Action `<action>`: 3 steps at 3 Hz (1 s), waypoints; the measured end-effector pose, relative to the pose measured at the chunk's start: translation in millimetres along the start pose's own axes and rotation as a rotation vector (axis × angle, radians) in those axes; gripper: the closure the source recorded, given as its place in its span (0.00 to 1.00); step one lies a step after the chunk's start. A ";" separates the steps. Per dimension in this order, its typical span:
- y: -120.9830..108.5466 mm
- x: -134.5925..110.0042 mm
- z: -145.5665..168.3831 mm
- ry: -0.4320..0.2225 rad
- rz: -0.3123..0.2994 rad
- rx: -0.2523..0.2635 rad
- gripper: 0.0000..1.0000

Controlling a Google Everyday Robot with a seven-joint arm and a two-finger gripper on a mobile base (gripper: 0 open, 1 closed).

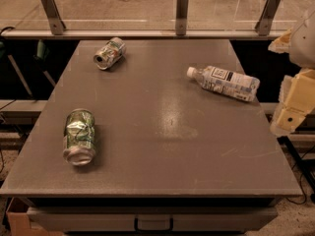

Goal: Pick blue plastic bottle

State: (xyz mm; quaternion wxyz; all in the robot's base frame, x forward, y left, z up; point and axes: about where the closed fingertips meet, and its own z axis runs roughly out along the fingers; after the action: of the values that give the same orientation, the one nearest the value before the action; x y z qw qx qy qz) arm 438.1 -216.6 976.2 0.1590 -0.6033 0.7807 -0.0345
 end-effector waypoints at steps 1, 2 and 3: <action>0.0 0.0 0.0 0.000 0.000 0.000 0.00; -24.0 -3.8 11.5 -0.025 -0.025 0.006 0.00; -70.8 -6.9 40.4 -0.061 -0.039 0.016 0.00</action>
Offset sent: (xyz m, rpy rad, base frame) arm 0.0697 -0.0057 -0.0151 0.0387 -0.0229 0.0761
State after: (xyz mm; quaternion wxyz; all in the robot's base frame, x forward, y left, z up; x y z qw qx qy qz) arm 517.3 -223.6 956.8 0.1867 -0.6179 0.7634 -0.0252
